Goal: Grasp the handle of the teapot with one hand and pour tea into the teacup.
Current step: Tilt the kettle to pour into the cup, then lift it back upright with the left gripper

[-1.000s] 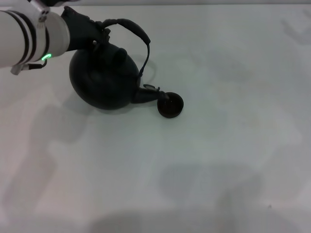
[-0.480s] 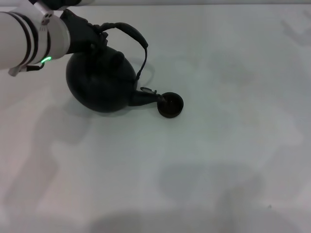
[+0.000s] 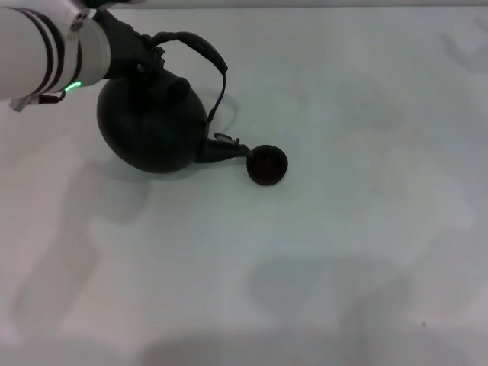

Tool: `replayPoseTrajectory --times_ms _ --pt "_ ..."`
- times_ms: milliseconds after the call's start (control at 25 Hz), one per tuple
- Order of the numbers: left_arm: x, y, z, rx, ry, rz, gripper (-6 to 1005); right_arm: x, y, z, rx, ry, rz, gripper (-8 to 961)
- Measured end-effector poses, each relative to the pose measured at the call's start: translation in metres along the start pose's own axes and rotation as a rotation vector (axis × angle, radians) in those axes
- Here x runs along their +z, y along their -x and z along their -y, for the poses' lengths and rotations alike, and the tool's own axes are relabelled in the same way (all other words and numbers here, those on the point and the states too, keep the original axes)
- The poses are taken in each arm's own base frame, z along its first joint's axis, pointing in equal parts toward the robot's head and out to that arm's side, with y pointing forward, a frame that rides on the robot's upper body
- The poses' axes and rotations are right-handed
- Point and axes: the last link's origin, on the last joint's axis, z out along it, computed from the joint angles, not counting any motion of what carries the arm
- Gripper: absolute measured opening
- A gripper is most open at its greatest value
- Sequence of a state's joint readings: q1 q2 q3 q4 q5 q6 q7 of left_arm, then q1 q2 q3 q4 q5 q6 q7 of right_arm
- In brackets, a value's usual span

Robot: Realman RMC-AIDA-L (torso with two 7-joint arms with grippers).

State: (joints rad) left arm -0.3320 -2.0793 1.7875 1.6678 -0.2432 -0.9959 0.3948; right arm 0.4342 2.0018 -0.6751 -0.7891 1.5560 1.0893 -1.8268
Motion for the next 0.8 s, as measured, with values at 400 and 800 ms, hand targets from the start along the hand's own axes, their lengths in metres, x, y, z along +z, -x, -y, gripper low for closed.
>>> replayPoseTrajectory --times_ms 400,800 --pt "0.0 -0.009 0.0 0.029 0.001 0.008 131 0.001 -0.001 -0.001 0.002 0.005 -0.004 845" --pt "0.001 -0.02 -0.002 0.095 -0.024 0.033 131 0.003 -0.002 -0.002 -0.001 0.004 -0.004 845"
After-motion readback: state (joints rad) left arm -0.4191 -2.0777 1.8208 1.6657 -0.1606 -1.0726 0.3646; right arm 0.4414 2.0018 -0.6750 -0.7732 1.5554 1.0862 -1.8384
